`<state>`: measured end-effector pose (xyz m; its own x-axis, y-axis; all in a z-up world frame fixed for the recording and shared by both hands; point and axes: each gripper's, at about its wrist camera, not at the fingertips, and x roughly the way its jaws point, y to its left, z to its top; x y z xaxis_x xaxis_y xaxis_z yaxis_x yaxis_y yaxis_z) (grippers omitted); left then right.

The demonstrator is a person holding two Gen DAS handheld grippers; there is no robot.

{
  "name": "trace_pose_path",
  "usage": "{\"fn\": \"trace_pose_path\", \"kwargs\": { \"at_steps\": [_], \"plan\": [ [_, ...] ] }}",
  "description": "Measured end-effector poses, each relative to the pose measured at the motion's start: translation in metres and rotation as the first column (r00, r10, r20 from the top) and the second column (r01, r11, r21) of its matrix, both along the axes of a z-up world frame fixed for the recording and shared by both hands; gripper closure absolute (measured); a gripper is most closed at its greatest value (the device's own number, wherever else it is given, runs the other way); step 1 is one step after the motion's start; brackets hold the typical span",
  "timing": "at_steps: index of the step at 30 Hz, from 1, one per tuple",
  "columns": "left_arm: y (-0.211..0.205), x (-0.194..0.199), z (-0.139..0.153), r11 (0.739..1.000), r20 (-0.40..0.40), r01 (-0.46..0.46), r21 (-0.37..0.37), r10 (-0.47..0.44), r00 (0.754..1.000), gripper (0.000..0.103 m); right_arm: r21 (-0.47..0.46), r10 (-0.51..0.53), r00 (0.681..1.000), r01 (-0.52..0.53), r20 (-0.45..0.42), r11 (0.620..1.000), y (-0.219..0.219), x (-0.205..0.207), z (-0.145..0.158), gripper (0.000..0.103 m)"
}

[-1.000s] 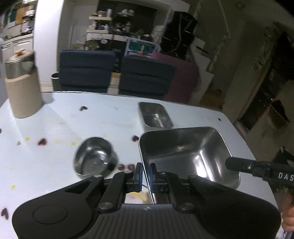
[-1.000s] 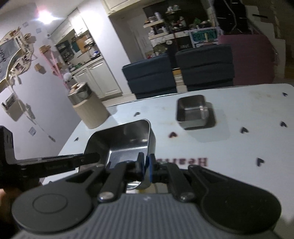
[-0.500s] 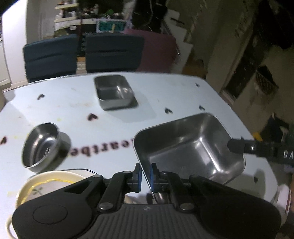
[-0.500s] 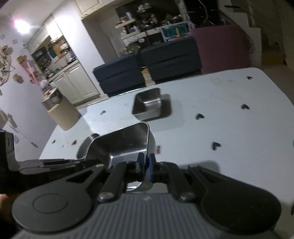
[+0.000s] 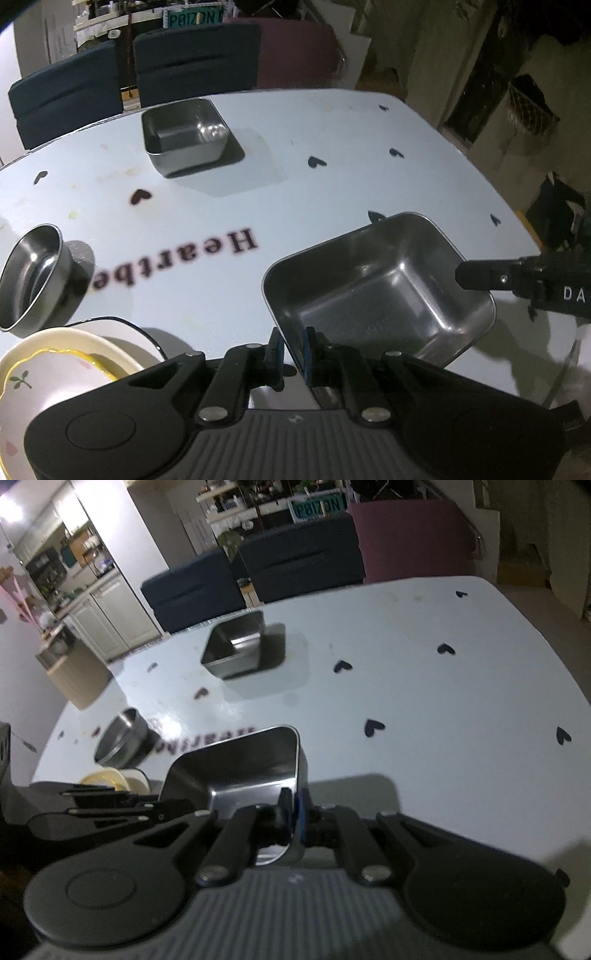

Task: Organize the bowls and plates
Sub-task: 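Lift the square steel dish with both grippers and carry it beside the nested bowls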

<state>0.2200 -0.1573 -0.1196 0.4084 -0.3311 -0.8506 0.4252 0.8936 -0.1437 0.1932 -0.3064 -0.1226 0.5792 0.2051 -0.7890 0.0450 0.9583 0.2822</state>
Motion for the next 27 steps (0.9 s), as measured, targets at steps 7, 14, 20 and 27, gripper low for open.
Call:
{"fn": "trace_pose_path", "kwargs": {
  "at_steps": [7, 14, 20, 27],
  "plan": [
    [-0.012, 0.002, -0.013, 0.998, -0.031, 0.035, 0.045, -0.034, 0.999, 0.091, -0.021, -0.005, 0.999, 0.004, -0.054, 1.0, -0.004, 0.007, -0.013, 0.099],
    [-0.023, 0.0, -0.027, 0.993, -0.055, 0.078, 0.083, -0.073, 0.996, 0.089, -0.067, -0.006, 0.994, -0.002, -0.109, 0.998, -0.001, 0.01, -0.026, 0.099],
    [-0.026, 0.0, -0.031, 0.991, -0.05, 0.099, 0.087, -0.095, 0.994, 0.088, -0.074, -0.003, 0.989, -0.007, -0.145, 0.997, -0.003, 0.013, -0.033, 0.099],
    [-0.029, -0.005, -0.031, 0.986, -0.044, 0.135, 0.097, -0.131, 0.99, 0.086, -0.084, -0.013, 0.983, -0.002, -0.18, 0.996, -0.007, 0.015, -0.042, 0.099]
  ]
}}
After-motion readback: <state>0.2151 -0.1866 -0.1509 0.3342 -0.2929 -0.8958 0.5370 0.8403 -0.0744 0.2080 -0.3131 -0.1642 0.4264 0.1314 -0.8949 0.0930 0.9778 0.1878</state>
